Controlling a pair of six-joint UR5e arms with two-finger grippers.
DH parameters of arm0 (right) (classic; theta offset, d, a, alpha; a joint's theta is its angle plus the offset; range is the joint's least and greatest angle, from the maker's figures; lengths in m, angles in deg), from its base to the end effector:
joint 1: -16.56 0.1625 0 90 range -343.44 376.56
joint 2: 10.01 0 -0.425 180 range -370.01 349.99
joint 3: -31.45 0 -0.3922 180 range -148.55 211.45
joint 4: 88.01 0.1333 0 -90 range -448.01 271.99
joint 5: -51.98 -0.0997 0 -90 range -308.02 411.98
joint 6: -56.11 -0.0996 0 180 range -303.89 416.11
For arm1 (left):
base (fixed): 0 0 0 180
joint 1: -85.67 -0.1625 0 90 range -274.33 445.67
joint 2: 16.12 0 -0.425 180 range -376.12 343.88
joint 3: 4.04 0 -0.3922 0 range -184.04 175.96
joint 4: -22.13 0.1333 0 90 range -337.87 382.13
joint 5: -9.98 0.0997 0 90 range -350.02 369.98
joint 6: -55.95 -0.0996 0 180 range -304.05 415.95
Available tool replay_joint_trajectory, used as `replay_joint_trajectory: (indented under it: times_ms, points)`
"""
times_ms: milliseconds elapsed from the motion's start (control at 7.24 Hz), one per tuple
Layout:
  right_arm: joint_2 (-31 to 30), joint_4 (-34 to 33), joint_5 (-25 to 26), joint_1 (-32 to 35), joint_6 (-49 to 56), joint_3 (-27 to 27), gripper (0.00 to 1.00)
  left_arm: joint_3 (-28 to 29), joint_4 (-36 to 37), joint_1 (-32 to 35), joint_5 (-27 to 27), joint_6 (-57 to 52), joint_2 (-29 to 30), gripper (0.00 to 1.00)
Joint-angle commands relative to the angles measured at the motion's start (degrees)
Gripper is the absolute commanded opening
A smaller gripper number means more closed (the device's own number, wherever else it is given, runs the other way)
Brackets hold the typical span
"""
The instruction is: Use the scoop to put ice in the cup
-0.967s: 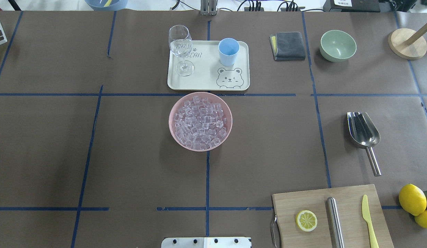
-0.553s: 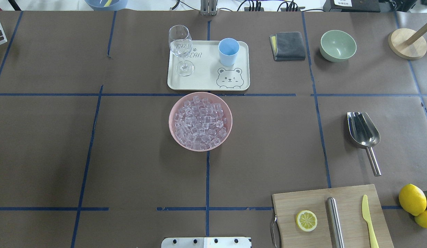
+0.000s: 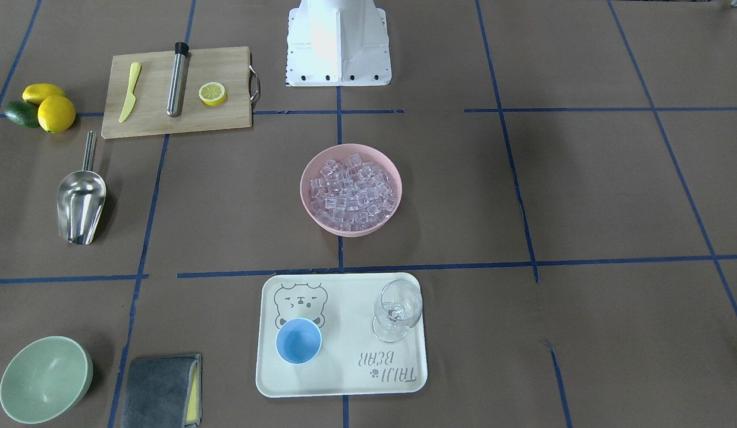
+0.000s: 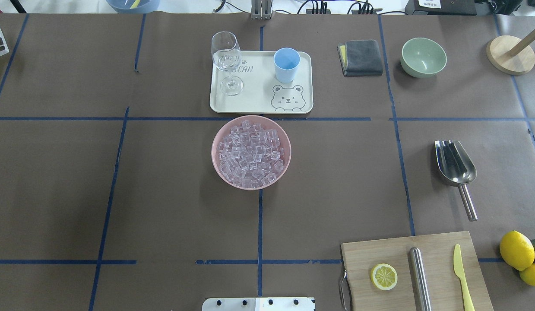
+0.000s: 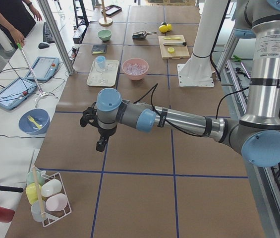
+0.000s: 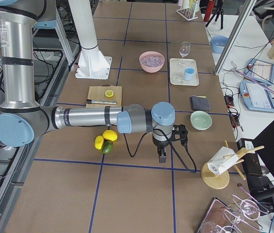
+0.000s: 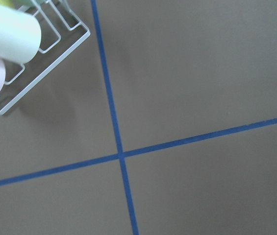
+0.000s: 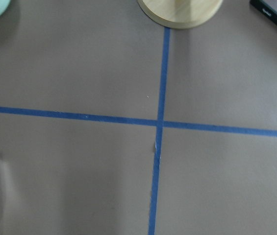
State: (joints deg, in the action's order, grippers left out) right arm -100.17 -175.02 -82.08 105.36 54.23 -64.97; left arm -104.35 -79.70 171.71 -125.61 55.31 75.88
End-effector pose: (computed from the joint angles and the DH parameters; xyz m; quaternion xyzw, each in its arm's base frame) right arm 0.0536 -0.4998 0.5993 0.0647 -0.3757 -0.0248 0.9241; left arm -0.0263 -0.5206 0.5265 0.1817 0.3843 0.1171 0.8975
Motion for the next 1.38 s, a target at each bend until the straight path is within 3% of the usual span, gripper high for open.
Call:
replay_joint_trajectory:
  times_ms: [0,138,415,691,967,1244]
  points:
    - [1.49,1.04,-0.15,-2.48,-0.22,-0.18,1.00,-1.81,-9.48,-10.05,-0.03,0.28,0.90,1.00]
    - [1.57,1.13,-0.24,-4.58,-0.22,-0.70,1.00,-2.86,-12.13,-16.81,0.14,0.20,1.25,1.00]
    - [1.58,1.57,-1.46,-7.75,-2.49,-1.84,1.00,-2.26,-17.58,-26.50,0.15,-0.24,7.72,1.00]
    - [1.58,1.66,-4.97,-10.21,-9.76,-4.99,1.00,2.81,-27.66,-33.19,0.23,-0.42,12.56,1.00]
    - [1.23,4.97,-2.19,-15.13,-21.52,-7.55,1.00,8.19,-36.82,-38.04,-0.03,-3.76,14.52,1.00]
    - [-3.41,11.66,3.00,-23.81,-35.50,-11.76,1.00,7.50,-36.51,-38.15,-0.12,-3.32,14.61,1.00]
